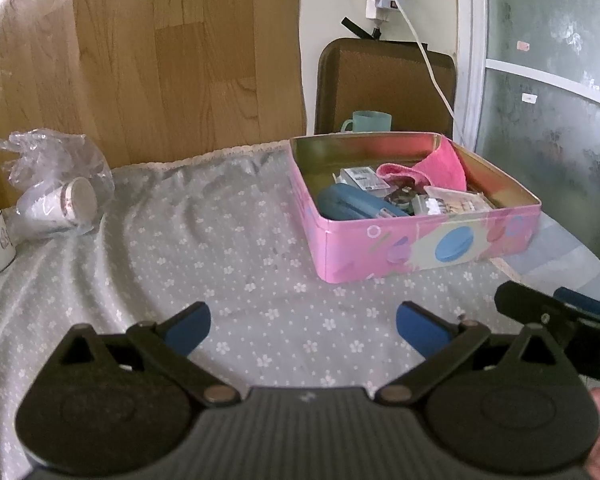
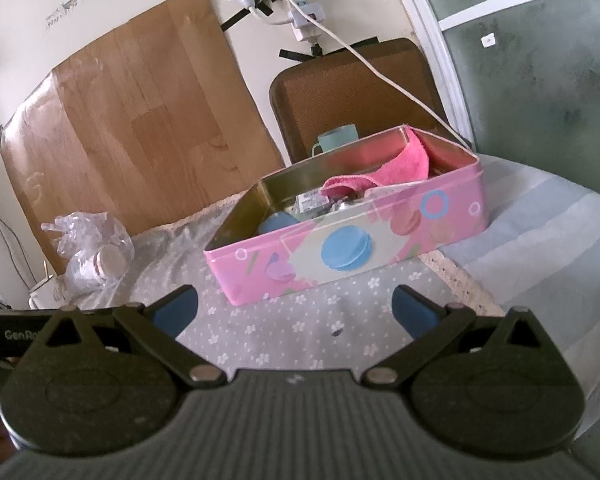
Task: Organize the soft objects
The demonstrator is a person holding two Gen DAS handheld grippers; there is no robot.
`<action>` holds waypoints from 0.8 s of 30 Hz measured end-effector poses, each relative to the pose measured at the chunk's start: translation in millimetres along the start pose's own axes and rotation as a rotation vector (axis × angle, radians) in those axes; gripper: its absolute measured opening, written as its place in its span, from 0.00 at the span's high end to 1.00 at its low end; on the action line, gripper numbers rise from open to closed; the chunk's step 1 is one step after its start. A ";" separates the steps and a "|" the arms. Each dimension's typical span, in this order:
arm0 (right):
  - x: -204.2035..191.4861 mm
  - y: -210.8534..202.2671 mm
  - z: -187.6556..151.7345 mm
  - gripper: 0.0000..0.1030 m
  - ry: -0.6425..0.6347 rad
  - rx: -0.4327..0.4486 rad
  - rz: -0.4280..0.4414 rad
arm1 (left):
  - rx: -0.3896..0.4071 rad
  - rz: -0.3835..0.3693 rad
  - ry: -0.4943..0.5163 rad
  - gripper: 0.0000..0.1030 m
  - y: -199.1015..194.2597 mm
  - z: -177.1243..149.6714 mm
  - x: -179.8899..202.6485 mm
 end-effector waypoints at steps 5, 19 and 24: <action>0.2 -1.0 -0.1 0.00 -0.002 0.003 -0.002 | -0.009 0.001 -0.002 0.00 1.1 -1.4 0.6; -0.7 -0.1 -3.3 0.00 0.005 -0.008 0.001 | -0.025 0.008 0.007 0.00 4.5 -4.1 2.8; -3.5 0.4 -5.1 0.00 0.003 -0.013 0.007 | -0.033 0.015 0.010 0.00 6.5 -6.8 2.8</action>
Point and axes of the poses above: each gripper's, at about its wrist camera, not at the fingertips, and y roughly the way its jaws point, x to its right, z to its top, the point moved 10 cm from there along y, roughly the way its jaws point, and after that the axes turned 10 degrees about -y, right-handed, at the moved point
